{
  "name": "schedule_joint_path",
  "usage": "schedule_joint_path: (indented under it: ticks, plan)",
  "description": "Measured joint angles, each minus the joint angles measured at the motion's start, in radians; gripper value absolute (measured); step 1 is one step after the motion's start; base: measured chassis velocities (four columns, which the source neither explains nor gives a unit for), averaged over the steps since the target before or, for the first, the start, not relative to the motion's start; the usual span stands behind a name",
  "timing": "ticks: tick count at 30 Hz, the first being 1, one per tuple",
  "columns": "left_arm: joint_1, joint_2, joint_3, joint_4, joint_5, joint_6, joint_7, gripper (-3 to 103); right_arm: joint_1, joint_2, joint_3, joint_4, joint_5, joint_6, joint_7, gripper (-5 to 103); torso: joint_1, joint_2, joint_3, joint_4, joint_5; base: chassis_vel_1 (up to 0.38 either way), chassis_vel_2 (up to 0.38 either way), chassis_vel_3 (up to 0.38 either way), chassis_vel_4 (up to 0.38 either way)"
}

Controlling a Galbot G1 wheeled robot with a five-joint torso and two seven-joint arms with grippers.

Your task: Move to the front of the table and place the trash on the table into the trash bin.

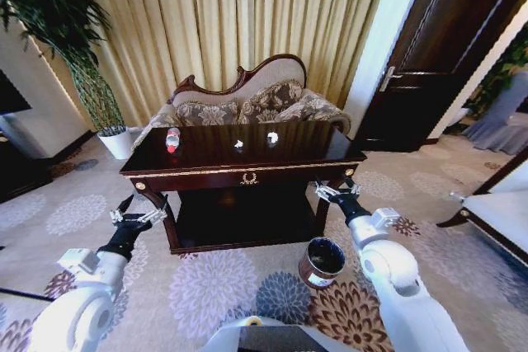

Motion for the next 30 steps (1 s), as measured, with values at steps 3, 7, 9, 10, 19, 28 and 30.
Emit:
schedule_joint_path:
  ticks: [3,7,9,10,19,28,30]
  plan:
    - [0.0,0.002,-0.004,-0.004,-0.002,0.003,-0.002,100,0.003,0.0,0.0,0.0,0.0,-0.002,0.0,100,0.0,0.0,0.0,0.0001,0.0,-0.102,0.098,0.085,-0.08]
    - [0.002,0.004,-0.008,-0.005,-0.003,0.004,-0.003,100,0.005,-0.002,0.0,-0.001,-0.001,-0.003,0.001,100,0.0,0.0,0.0,0.0001,0.0,-0.18,0.159,0.15,-0.146]
    - [0.002,0.004,-0.008,-0.005,-0.003,0.004,-0.003,100,0.005,-0.003,0.0,0.003,0.0,-0.01,0.003,100,0.0,0.0,0.0,0.0,0.0,-0.225,0.232,0.227,-0.19]
    - [0.002,0.004,-0.008,-0.005,-0.003,0.004,-0.003,100,0.005,-0.003,0.0,0.003,0.0,-0.01,0.003,100,0.0,0.0,0.0,0.0,0.0,-0.231,0.232,0.237,-0.213]
    - [0.002,0.001,-0.004,-0.004,0.0,0.004,-0.003,100,-0.001,-0.007,-0.006,0.016,0.006,-0.022,0.004,100,0.001,0.0,0.0,0.0,-0.0001,-0.193,0.184,0.196,-0.195]
    - [0.002,-0.002,-0.003,-0.002,0.002,0.004,-0.003,100,-0.004,-0.01,-0.013,0.023,0.005,-0.028,0.002,100,0.0,0.0,0.0,0.0,0.0,-0.124,0.126,0.12,-0.117]
    - [0.002,-0.002,-0.002,-0.002,0.002,0.004,-0.003,100,-0.004,-0.01,-0.014,0.023,0.005,-0.029,0.002,100,0.0,0.0,0.0,0.0001,0.0,-0.129,0.145,0.136,-0.137]
